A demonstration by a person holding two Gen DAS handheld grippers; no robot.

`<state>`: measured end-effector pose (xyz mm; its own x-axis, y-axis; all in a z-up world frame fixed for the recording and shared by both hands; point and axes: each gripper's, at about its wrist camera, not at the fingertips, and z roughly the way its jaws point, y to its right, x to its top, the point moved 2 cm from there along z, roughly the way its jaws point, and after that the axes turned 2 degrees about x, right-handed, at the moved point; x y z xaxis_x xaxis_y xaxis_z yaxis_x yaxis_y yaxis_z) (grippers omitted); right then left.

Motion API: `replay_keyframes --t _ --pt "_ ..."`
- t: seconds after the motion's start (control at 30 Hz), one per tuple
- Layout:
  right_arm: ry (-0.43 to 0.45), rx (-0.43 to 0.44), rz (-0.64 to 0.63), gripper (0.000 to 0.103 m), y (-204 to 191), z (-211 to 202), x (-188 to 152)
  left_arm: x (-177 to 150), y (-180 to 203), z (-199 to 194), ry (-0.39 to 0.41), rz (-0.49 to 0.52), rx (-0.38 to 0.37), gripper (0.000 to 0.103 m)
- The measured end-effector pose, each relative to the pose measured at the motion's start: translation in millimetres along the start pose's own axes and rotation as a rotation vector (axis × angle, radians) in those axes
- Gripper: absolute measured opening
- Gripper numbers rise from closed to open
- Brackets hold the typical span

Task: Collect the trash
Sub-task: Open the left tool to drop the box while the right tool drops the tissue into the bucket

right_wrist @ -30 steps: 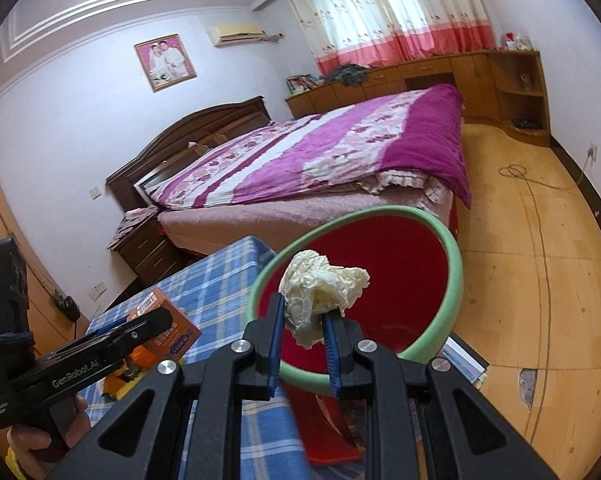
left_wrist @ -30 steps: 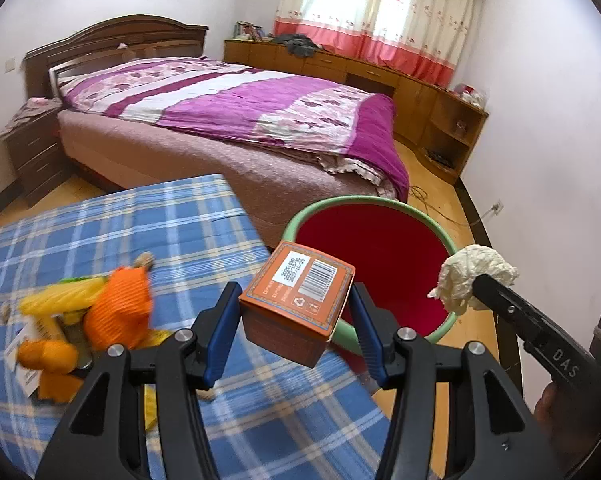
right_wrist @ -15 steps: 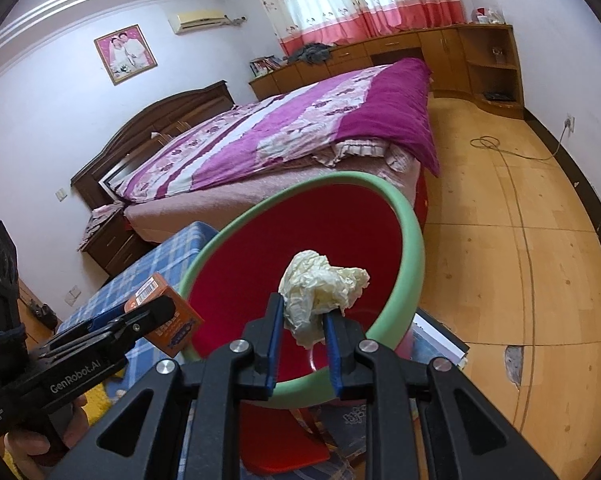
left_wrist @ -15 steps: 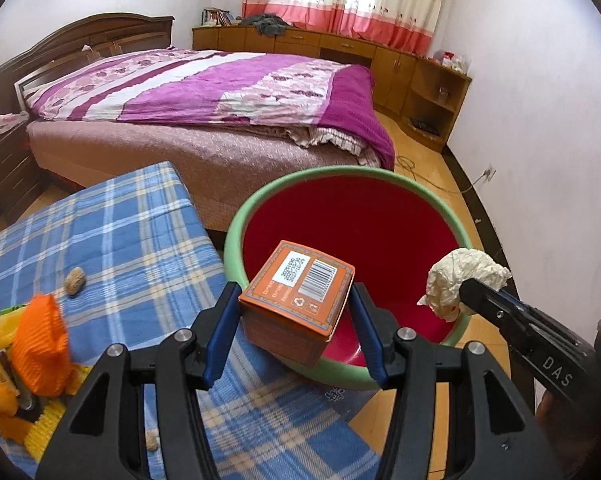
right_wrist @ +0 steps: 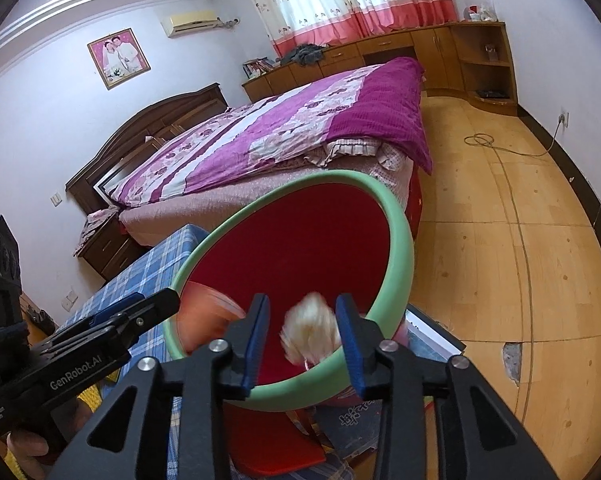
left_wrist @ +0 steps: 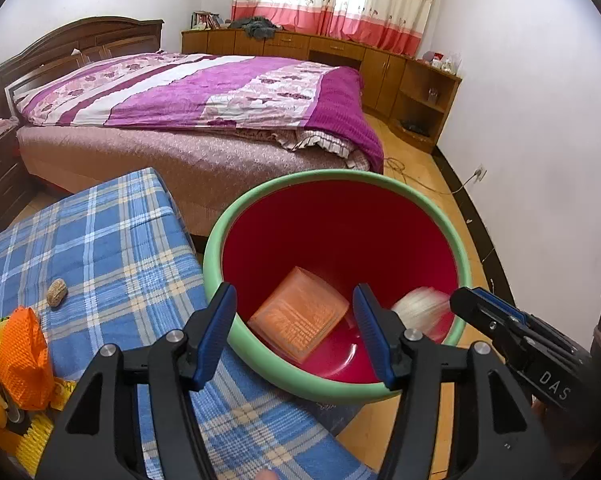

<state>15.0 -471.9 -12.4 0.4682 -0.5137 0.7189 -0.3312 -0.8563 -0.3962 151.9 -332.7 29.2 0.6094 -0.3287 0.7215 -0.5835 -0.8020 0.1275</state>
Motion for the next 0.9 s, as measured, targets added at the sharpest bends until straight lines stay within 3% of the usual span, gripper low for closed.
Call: replay_keyframes --t 0.5,0.9 --pt "0.016 0.022 -0.01 0.046 -17.5 -22.7 -5.0 -11.2 -17.1 -38.3 0.013 -0.066 0.003 0.061" --pt "0.016 0.063 -0.042 0.051 -47.7 -38.8 -14.1 -28.4 -47.4 -86.9 0.044 -0.129 0.054 0.061"
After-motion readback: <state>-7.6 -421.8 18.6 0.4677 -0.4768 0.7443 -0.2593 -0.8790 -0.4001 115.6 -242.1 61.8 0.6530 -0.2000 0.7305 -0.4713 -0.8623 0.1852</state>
